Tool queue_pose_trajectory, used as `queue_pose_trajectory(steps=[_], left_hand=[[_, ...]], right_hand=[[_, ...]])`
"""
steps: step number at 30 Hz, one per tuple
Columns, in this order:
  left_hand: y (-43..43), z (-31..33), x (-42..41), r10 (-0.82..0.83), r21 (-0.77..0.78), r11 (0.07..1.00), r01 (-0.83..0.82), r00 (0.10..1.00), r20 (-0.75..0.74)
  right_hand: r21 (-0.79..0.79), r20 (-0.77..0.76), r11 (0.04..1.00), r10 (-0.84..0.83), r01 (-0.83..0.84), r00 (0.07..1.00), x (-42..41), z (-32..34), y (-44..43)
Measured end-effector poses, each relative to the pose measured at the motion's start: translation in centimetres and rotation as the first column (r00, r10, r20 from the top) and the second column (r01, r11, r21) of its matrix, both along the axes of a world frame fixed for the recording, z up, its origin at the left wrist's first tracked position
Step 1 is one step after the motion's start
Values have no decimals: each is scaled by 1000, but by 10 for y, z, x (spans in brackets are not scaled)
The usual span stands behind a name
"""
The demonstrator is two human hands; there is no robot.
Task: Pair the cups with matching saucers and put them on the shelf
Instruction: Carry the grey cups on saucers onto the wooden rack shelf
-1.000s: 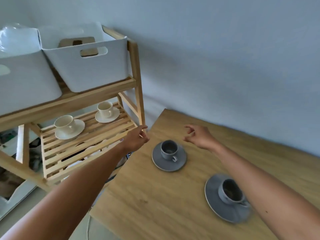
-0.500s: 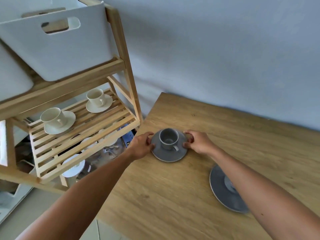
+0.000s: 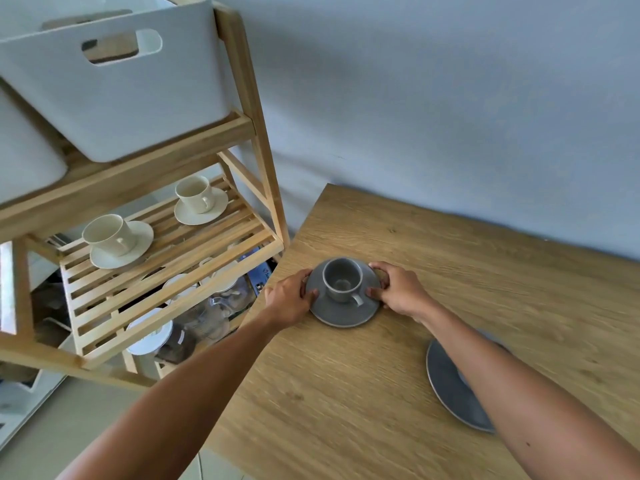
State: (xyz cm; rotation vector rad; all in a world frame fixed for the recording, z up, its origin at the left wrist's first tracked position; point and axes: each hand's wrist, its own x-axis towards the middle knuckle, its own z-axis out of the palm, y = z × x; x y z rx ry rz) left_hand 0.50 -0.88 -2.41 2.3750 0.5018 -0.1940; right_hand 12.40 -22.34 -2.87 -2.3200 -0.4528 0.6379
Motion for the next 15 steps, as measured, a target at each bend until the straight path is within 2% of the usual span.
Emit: queue_pose_trajectory(steps=[6, 11, 15], left_hand=[[7, 8, -5, 50, -63, 997, -48, 998, 23], [18, 15, -14, 85, -190, 979, -71, 994, 67], [33, 21, -24, 125, -218, 971, -103, 988, 94]], right_hand=[[57, -65, 997, -49, 53, 997, -7, 6, 11], [111, -111, 991, -60, 72, 992, -14, 18, 28], [117, -96, 992, -41, 52, 995, -16, 23, 50]])
